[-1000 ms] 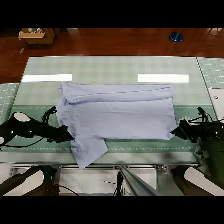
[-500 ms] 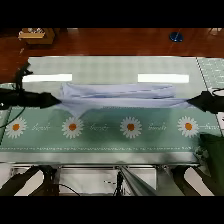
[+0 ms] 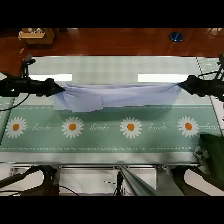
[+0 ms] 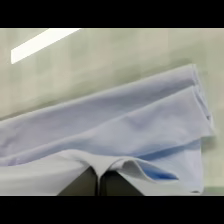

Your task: Fold the shirts.

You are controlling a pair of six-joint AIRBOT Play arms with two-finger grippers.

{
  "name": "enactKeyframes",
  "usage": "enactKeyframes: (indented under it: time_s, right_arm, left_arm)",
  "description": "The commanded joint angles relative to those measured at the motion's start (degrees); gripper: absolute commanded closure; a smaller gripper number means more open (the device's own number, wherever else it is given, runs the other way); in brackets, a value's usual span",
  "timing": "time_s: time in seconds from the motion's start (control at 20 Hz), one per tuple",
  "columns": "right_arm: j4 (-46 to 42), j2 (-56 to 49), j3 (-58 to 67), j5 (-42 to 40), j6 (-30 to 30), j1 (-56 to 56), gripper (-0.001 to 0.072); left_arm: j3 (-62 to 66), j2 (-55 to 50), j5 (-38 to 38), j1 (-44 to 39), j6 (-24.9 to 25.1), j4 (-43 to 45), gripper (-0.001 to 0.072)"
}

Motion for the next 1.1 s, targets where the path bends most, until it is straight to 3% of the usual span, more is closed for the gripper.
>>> enactKeyframes:
  time_s: [0.0, 0.45, 0.5, 0.55, 0.6, 0.7, 0.8, 0.95, 1.05]
  right_arm:
    - [0.07, -7.32, 3.41, -7.34, 2.14, 2.49, 0.0692]
    - [-0.94, -16.98, 3.85, -9.77, 4.17, 2.49, 0.0681]
    - [-0.92, -17.44, 3.85, -9.75, 4.15, 2.49, 0.0542]
    - [-0.94, -17.44, 3.87, -9.62, 3.8, 2.49, 0.038]
    - [-0.83, -16.9, 3.87, -9.18, 2.21, 2.4, 0.0306]
    - [-3.74, -14.58, 4.46, -6.84, 0.55, 0.5, 0.0301]
    - [-12.04, -11.91, 6.03, -2.71, 2.78, -2.6, 0.0301]
    - [-20.55, -10.86, 8.33, 5.57, 6.54, -6.34, 0.0179]
    - [-19.02, -12.09, 8.33, 7.41, 6.54, -7.37, 0.0166]
  left_arm:
    - [5.95, -9.01, 0.28, -0.04, 0.39, -0.42, 0.0679]
    - [17.14, -24.24, 0.33, -1.7, 0.39, -0.39, 0.0669]
    - [17.14, -24.98, 0.28, -1.66, 0.39, -0.37, 0.0553]
    - [17.14, -25.22, 0.22, -1.36, 0.39, -0.26, 0.0358]
    - [17.27, -25.0, -0.02, -0.63, 0.39, -0.09, 0.0251]
    - [19.15, -24.55, -4.57, 2.32, 0.39, 0.63, 0.0251]
    - [21.81, -24.0, -11.41, 6.23, -0.15, 3.21, 0.0258]
    - [22.53, -21.53, -17.14, 10.8, -1.14, 4.42, 0.0263]
    - [22.53, -20.09, -18.49, 11.72, -1.14, 4.42, 0.0263]
